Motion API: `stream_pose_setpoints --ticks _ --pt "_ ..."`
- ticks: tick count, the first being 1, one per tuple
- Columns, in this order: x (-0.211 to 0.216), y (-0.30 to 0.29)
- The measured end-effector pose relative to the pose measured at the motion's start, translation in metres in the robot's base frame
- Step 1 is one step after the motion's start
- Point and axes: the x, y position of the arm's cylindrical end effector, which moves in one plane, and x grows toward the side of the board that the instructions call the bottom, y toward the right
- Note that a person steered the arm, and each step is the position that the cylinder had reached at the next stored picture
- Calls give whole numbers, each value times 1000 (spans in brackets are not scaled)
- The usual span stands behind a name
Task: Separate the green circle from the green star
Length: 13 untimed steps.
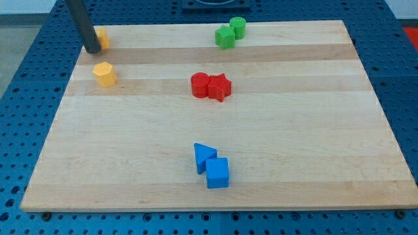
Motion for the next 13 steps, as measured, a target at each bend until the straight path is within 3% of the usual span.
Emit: stream_pose_setpoints --ticks 2,3,6,9,13 --pt "0 3" --pt "19 22" --pt "20 89" --pt "-52 199" --pt "-79 330"
